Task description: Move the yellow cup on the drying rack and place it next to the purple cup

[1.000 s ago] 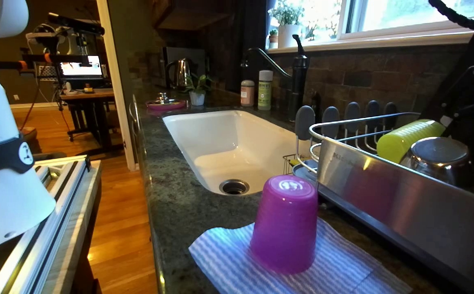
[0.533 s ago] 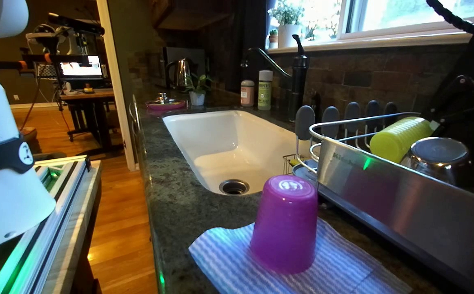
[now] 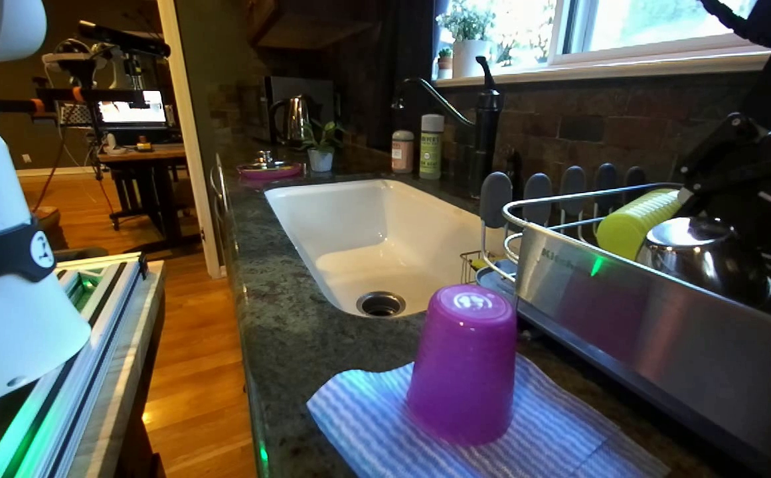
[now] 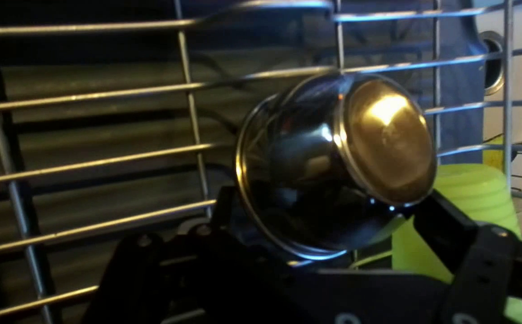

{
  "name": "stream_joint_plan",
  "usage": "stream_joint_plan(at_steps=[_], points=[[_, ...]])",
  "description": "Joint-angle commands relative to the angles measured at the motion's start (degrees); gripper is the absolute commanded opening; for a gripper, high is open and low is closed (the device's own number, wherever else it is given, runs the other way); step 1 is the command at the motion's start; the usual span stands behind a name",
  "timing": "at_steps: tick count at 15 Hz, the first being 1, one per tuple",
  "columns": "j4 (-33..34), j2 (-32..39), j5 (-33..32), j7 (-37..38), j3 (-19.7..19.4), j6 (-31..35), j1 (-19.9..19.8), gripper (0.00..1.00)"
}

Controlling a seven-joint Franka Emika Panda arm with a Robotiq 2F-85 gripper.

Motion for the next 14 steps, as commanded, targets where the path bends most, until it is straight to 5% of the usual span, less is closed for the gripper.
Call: stream_joint_plan(at_steps=[1, 9, 10, 11, 14], points=[[-5.06, -2.94, 1.39, 0.68, 0.5, -1.67, 0.05, 1.0], [-7.64, -9.01, 5.34, -2.58, 2.86, -12.55, -1.18, 1.0], [-7.69, -9.35, 5.52, -2.78, 2.88, -14.31, -1.16, 0.75], [-7.73, -9.72, 5.53, -3.09, 2.84, -15.83, -1.08, 0.74], [-8.07, -10.05, 4.7, -3.32, 2.53, -19.11, -0.66, 0.5]])
